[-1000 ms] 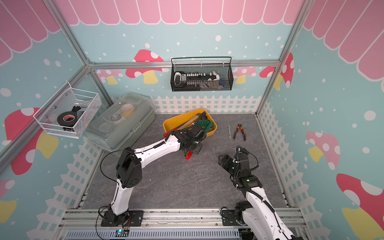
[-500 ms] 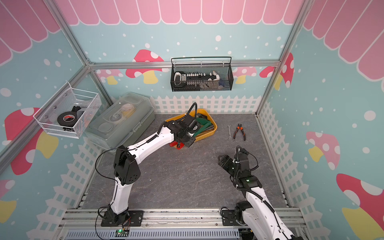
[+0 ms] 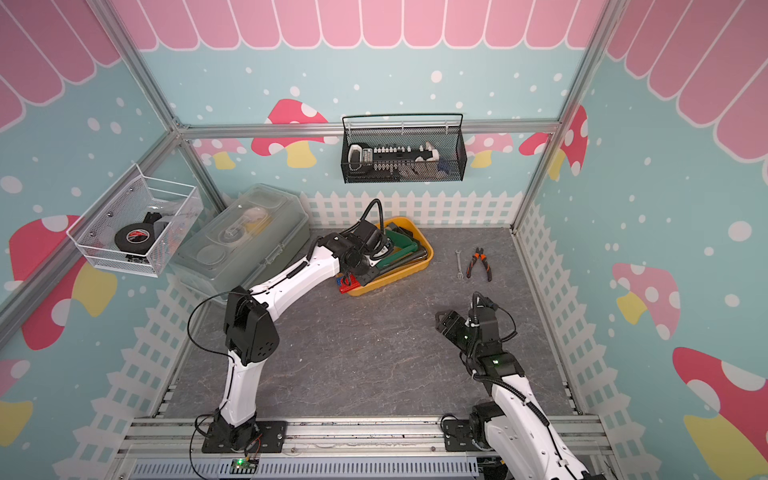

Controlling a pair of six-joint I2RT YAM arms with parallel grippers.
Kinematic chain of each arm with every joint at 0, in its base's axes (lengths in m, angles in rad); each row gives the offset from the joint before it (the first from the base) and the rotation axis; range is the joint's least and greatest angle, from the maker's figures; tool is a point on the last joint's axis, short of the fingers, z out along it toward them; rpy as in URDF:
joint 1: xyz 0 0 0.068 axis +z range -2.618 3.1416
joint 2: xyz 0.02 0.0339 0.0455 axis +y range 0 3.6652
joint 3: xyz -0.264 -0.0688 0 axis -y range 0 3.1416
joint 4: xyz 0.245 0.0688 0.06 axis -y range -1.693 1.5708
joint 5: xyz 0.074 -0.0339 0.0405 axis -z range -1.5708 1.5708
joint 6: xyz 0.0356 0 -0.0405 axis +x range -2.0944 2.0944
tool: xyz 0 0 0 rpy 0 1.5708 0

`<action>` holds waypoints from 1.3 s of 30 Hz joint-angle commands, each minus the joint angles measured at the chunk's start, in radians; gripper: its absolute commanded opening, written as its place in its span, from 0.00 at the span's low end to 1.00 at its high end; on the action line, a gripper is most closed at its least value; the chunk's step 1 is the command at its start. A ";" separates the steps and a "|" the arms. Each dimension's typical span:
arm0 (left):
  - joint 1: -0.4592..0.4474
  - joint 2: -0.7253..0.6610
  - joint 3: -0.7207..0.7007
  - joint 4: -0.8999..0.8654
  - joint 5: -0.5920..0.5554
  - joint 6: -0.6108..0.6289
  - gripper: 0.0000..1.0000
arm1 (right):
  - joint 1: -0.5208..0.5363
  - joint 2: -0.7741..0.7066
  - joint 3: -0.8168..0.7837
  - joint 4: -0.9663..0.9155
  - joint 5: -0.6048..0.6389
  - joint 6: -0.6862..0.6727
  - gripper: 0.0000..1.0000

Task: Put the small hoe into the storage box
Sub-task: Place the hoe in the storage box.

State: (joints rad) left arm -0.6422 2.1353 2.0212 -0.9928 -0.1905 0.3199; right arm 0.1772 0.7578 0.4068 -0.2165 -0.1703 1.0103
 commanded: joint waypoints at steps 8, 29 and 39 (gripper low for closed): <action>0.073 0.046 -0.012 0.115 -0.090 0.024 0.17 | -0.004 -0.010 -0.008 -0.001 -0.005 0.004 0.83; 0.078 -0.058 -0.071 0.169 0.005 -0.052 0.49 | -0.004 0.002 0.030 -0.036 0.014 -0.053 0.85; 0.077 -0.227 -0.266 0.275 0.022 -0.107 0.58 | -0.004 0.046 0.140 -0.051 0.076 -0.261 0.90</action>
State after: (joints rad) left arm -0.5644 1.9526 1.8030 -0.7704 -0.1822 0.2340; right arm 0.1772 0.7971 0.5030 -0.2649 -0.1371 0.8536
